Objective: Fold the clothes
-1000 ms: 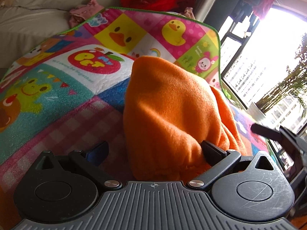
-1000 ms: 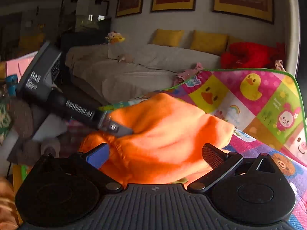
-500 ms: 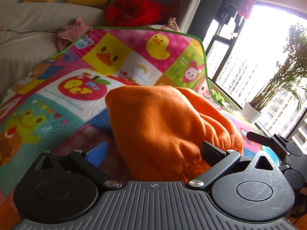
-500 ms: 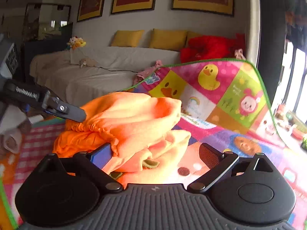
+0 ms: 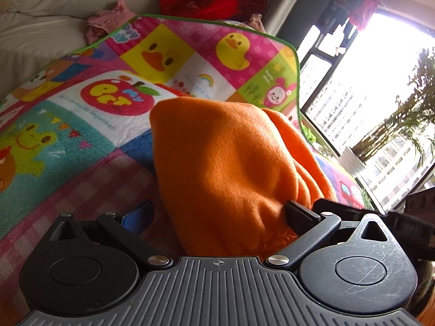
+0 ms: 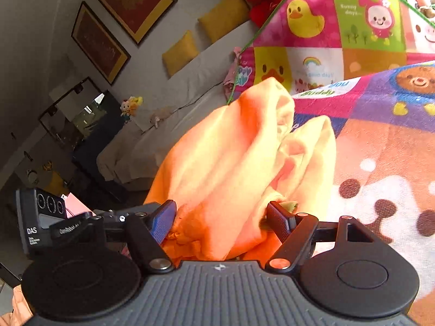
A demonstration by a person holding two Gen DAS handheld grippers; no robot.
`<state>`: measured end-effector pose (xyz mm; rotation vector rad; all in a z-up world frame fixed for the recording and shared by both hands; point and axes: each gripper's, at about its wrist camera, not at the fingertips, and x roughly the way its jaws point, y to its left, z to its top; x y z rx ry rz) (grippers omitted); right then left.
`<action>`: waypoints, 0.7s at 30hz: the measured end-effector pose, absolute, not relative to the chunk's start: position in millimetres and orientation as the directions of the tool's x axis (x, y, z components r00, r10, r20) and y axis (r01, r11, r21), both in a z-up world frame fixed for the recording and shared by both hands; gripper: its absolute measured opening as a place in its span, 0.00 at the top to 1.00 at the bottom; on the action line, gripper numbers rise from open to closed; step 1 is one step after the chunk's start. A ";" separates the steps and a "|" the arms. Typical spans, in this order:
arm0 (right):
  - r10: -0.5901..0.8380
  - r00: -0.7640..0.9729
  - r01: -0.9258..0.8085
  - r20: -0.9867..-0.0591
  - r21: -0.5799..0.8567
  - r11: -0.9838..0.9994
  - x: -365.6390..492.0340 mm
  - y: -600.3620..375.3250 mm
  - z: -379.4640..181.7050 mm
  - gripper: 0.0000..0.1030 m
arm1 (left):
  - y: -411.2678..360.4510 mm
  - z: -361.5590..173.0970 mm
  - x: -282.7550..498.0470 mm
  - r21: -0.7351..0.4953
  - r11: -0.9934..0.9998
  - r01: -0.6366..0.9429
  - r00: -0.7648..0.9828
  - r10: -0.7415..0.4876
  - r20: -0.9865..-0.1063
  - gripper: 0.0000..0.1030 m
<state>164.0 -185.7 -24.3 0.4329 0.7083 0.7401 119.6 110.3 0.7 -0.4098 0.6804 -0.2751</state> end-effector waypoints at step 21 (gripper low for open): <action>0.473 0.694 -0.287 -0.543 0.394 0.873 155.6 -250.5 -30.7 0.85 | 107.4 17.0 129.4 -0.500 0.858 0.113 0.763 -0.397 -0.509 0.00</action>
